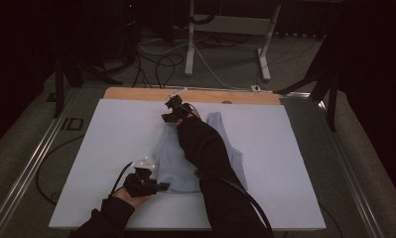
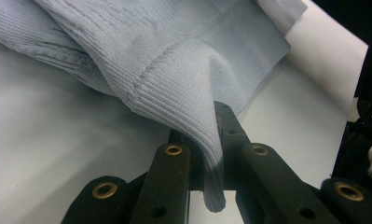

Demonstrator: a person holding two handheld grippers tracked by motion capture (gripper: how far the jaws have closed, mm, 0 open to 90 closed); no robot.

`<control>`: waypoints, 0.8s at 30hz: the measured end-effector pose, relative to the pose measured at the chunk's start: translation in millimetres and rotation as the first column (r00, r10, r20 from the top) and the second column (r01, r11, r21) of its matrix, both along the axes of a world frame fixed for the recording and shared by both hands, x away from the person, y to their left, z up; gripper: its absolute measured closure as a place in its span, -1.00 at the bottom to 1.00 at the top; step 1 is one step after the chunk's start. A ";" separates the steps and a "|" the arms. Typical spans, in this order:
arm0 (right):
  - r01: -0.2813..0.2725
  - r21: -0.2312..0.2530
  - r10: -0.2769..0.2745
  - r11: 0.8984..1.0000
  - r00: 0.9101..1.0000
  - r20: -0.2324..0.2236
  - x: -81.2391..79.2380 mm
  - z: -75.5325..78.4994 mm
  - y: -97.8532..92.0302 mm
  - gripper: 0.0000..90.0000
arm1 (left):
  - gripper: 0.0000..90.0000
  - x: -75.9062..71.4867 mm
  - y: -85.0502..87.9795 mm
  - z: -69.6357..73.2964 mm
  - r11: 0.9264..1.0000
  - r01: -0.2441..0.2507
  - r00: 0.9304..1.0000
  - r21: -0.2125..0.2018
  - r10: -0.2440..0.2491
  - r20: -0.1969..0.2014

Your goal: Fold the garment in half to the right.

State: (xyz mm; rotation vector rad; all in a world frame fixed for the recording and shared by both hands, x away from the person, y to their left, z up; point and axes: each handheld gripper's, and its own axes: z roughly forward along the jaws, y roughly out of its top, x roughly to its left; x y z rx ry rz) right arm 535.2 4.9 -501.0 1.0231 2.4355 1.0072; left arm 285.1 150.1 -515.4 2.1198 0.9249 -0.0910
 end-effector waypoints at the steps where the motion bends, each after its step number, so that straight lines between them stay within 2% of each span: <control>1: 0.006 -0.005 -0.006 1.000 1.000 -0.013 1.3 -2.4 1.3 -0.05 | 0.90 0.1 0.1 -0.1 1.000 -0.002 1.000 -0.002 0.002 -0.002; 6: 0.014 -0.049 -0.016 0.999 0.999 -0.038 5.0 -11.2 6.2 -0.01 | 0.90 1.0 0.6 -0.2 1.000 0.000 1.000 -0.005 0.000 -0.004; 12: 0.009 -0.076 -0.015 0.997 0.997 -0.073 6.3 -17.2 8.1 0.04 | 0.90 0.8 0.3 -0.1 1.000 0.003 1.000 -0.007 -0.003 -0.005; 16: -0.001 -0.111 -0.007 0.994 0.998 -0.066 5.2 -17.9 11.3 0.06 | 0.91 0.6 -0.4 -0.1 1.000 0.006 1.000 -0.005 -0.006 -0.003; 17: -0.004 -0.131 -0.003 0.991 0.998 -0.059 4.6 -17.8 12.9 0.11 | 0.91 0.5 -0.7 -0.1 1.000 0.006 1.000 -0.003 -0.006 -0.003; 20: -0.005 -0.139 -0.004 0.990 0.998 -0.065 4.8 -17.0 13.5 0.19 | 0.91 0.2 -1.2 -0.2 1.000 0.012 1.000 -0.004 -0.012 -0.003; 21: -0.010 -0.154 -0.001 0.988 0.998 -0.066 4.9 -15.9 13.7 0.37 | 0.91 -0.3 -1.7 -0.5 1.000 0.014 1.000 -0.002 -0.014 -0.005; 24: -0.018 -0.170 0.006 0.985 0.998 -0.069 5.0 -14.4 12.5 0.62 | 0.91 -0.9 -1.9 -0.7 1.000 0.016 1.000 0.000 -0.016 -0.003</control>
